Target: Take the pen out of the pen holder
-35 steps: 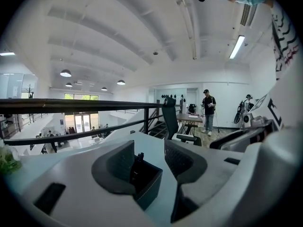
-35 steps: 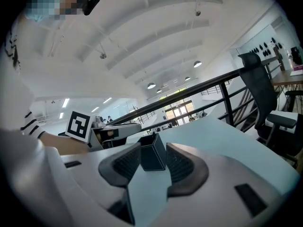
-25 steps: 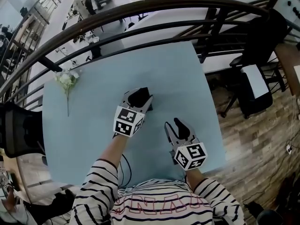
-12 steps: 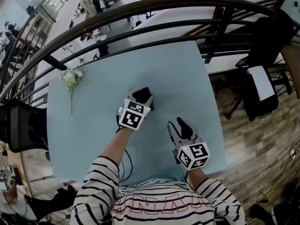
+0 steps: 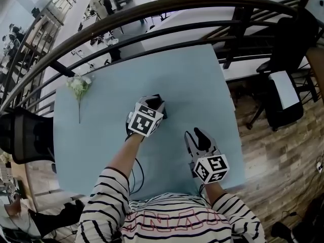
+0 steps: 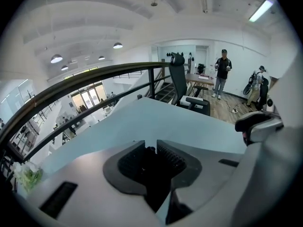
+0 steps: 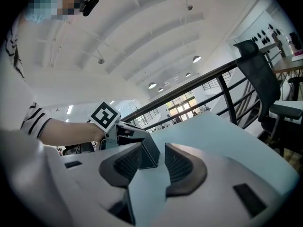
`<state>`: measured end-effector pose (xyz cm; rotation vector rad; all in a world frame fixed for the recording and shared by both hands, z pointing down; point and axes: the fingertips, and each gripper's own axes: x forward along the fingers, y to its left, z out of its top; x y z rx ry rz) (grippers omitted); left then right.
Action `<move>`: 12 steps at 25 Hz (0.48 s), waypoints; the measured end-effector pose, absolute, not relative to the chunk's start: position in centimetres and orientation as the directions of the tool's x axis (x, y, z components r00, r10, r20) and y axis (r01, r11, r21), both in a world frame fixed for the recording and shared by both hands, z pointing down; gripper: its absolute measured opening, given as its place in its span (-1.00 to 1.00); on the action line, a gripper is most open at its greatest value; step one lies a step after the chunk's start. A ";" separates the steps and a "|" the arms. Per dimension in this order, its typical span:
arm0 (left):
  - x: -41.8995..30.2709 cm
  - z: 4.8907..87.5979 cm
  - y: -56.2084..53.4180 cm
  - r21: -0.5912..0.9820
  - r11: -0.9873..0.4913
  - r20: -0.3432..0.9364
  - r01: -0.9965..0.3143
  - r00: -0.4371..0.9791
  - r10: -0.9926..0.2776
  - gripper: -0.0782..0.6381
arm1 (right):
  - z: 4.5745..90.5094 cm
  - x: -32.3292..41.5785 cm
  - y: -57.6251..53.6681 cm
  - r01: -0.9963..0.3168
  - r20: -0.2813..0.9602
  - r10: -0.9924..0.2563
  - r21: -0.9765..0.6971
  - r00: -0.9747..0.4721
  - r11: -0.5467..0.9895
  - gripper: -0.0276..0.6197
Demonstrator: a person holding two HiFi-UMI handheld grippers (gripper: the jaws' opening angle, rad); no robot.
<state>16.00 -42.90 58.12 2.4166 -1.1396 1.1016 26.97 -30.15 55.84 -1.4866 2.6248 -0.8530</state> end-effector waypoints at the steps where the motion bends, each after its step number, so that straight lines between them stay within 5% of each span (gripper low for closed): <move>1: 16.0 58.0 -43.0 -0.087 -0.660 0.724 -0.747 0.408 -0.557 -0.54 | 55.8 27.0 -30.1 -0.793 0.252 -0.797 -0.459 -0.548 0.400 -0.41; 12: 16.1 56.8 -43.0 -0.072 -0.636 0.660 -0.768 0.442 -0.608 -0.63 | 55.5 27.3 -29.7 -0.804 0.252 -0.810 -0.453 -0.530 0.386 -0.42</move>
